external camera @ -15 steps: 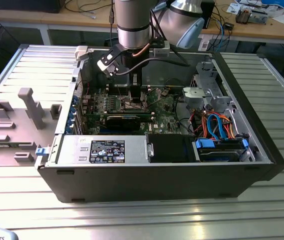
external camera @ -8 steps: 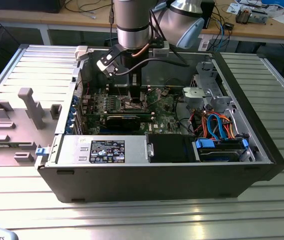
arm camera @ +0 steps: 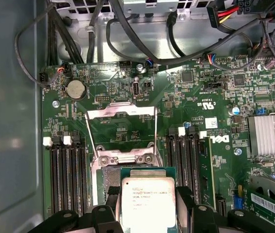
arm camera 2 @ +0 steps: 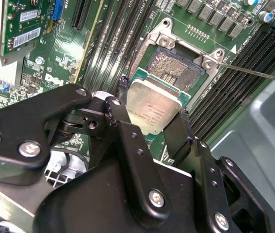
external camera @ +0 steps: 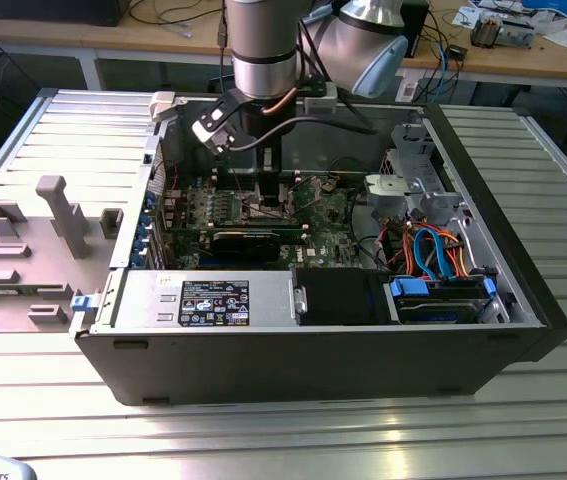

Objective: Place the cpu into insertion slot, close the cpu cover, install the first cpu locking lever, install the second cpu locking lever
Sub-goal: 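Place the cpu into insertion slot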

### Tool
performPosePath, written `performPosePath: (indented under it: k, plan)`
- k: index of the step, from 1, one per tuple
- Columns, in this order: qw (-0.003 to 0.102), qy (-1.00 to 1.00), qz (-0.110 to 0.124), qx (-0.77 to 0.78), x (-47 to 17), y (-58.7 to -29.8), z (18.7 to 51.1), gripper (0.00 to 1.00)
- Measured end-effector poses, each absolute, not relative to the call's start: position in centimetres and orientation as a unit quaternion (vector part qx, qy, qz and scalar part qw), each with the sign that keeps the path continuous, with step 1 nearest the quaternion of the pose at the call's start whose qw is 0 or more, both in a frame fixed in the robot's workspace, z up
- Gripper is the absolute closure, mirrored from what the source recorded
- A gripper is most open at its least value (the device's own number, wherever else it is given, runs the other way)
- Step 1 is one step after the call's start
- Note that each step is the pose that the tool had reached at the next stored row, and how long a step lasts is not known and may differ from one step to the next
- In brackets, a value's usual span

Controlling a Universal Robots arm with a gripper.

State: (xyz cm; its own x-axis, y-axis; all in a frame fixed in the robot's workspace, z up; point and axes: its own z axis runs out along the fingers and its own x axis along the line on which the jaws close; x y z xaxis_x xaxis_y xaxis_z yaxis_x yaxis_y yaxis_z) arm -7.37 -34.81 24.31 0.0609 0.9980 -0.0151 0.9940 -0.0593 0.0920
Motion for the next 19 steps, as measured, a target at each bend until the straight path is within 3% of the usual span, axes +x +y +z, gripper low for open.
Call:
performPosePath:
  k: [19]
  plan:
    - [0.039,0.685,0.026,0.727,-7.8,-34.77,24.13,0.46]
